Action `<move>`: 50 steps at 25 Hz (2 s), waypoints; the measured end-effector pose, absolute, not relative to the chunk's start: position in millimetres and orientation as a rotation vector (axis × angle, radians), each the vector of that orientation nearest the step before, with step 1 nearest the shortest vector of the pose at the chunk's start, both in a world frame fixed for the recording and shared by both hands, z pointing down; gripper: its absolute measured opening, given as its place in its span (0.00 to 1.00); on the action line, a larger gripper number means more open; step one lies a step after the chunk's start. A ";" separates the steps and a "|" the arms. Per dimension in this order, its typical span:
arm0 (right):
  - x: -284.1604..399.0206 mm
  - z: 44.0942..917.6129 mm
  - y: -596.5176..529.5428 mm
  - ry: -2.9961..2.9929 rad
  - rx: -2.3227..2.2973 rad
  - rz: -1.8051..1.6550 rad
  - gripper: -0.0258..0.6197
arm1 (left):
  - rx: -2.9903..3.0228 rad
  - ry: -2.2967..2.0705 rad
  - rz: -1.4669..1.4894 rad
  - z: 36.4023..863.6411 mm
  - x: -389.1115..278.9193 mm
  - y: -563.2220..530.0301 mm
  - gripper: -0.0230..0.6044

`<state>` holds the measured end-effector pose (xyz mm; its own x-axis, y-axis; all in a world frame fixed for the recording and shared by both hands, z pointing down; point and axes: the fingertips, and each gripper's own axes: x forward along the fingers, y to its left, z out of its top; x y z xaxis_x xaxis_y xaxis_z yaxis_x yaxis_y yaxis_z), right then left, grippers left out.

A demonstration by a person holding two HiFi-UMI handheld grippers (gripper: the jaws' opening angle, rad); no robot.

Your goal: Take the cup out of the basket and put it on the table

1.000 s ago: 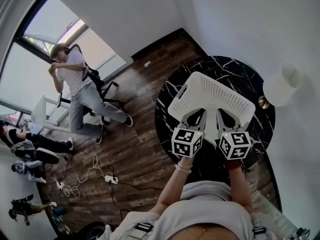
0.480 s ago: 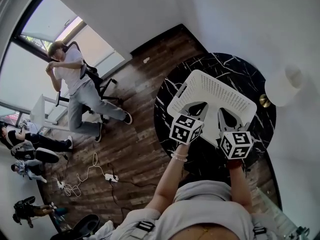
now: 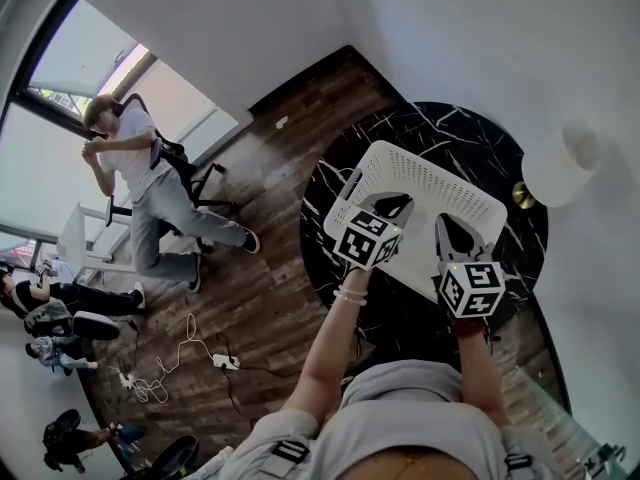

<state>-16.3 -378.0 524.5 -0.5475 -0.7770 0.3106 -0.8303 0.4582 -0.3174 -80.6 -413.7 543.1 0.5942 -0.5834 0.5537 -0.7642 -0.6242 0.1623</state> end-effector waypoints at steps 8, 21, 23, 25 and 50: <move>-13.9 524.6 -382.2 -2.576 1.441 0.675 0.06 | 2.431 -0.952 0.888 582.6 -75.2 -421.7 0.16; -16.4 527.2 -387.1 -2.587 1.412 0.733 0.06 | 2.279 -0.637 1.206 648.2 -67.9 -415.3 0.21; -16.5 527.1 -387.6 -2.588 1.410 0.739 0.06 | 2.258 -0.620 1.208 654.3 -69.0 -416.7 0.21; -16.3 527.1 -388.3 -2.588 1.411 0.746 0.06 | 2.235 -0.586 1.236 662.0 -69.6 -415.1 0.21; -17.4 531.5 -395.5 -2.587 1.398 0.794 0.06 | 2.156 -0.507 1.270 699.1 -58.6 -416.1 0.18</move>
<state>-17.4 -395.5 531.5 -0.5747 -0.7531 0.3202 -0.8031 0.4438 -0.3977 -58.6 -416.1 699.1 0.4745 -0.0309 0.8797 -0.5836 -0.7592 0.2881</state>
